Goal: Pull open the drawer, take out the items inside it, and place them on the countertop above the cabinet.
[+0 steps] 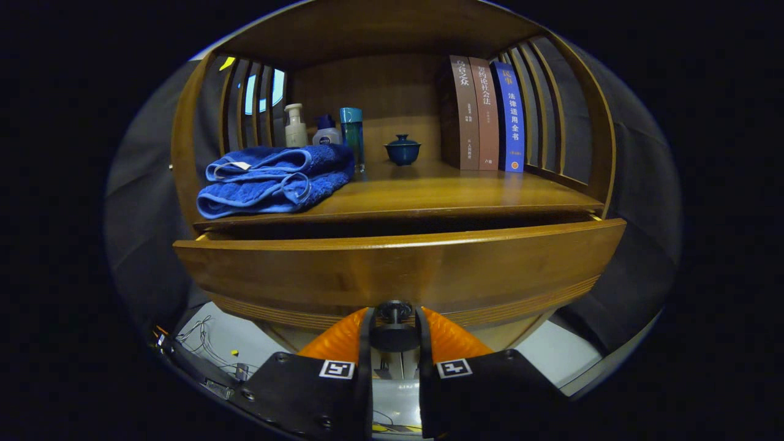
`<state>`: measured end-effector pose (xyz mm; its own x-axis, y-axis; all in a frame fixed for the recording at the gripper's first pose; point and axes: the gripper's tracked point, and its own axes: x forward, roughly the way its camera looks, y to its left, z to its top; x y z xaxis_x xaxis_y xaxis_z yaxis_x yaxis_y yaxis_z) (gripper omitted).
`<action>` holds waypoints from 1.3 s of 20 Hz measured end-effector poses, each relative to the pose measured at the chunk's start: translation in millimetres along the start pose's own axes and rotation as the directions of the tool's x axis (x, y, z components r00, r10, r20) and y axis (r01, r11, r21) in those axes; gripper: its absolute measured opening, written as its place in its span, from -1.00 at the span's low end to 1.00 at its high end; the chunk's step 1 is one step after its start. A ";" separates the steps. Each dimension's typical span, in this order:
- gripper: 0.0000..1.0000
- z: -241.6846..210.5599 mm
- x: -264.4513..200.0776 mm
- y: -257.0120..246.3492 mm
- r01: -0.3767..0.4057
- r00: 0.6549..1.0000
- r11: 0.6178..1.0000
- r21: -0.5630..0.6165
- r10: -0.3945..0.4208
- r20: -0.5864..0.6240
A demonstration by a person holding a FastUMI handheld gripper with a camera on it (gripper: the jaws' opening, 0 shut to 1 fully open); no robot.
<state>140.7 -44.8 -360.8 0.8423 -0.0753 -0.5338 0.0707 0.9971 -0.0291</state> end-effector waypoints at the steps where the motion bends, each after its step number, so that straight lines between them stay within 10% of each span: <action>1: -0.32 -2.8 -7.1 0.1 0.001 1.000 1.000 0.001 -0.001 -0.004; 26: -0.23 -73.5 -129.4 1.2 -0.001 0.991 1.000 0.009 0.002 -0.136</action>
<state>-7.5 -33.0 -353.9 0.7618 -0.0708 -0.6439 0.0751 0.9970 -0.0207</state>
